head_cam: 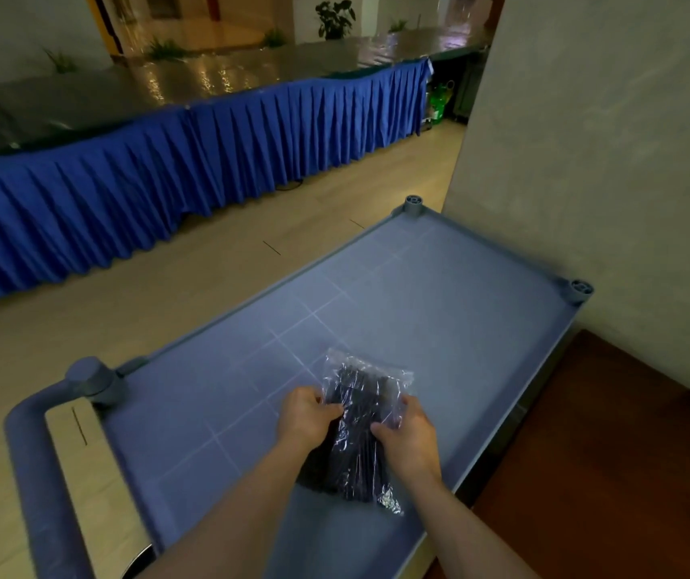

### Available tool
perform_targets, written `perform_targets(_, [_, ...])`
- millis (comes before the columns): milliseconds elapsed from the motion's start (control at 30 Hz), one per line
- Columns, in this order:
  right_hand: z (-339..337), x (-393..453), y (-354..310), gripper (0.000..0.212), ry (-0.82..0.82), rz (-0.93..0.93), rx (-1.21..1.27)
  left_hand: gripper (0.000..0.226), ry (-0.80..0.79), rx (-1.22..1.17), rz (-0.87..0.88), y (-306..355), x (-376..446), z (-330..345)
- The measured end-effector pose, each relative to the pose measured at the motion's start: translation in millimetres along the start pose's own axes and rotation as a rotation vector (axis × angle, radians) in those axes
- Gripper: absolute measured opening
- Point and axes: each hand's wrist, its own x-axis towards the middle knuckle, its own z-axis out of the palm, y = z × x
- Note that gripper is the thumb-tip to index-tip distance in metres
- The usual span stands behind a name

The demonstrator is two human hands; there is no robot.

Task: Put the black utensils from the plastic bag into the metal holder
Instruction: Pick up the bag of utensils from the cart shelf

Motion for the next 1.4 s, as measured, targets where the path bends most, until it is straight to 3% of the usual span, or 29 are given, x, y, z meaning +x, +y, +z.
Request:
perform_targets(133, [1.0,0.1,0.1,0.072,-0.006,0.003,-0.018,0.042,-0.030,-0.066,0.007,-0.9,-1.7,-3.0])
perform_targets(267, [0.5,-2.1,0.3,0.068,-0.002,-0.005,-0.008,0.010,-0.069,-0.214,-0.030,1.3,-4.6,-7.5])
perform_targets(500, [-4.5,-12.5,1.9,0.065,0.027,-0.053,-0.001,0.016,-0.142,-0.409,-0.063,5.1,-12.4,-13.9])
perform_targets(833, [-34.6,-35.7,1.0,0.063,0.136,-0.136,-0.026,0.022,-0.256,-0.545,0.104,24.9,-45.0,-27.0])
perform_targets(1133, [-102.1,-85.3,-18.4,0.065,0.506,-0.359,-0.307,0.030,-0.368,-0.579,0.243,61.7,-108.3,-22.3])
perform_targets(1400, [-174.4,-143.3,-38.6,0.055,0.657,-0.606,-0.486,0.026,-0.656,-0.591,0.489,111.7,-182.4,-2.1])
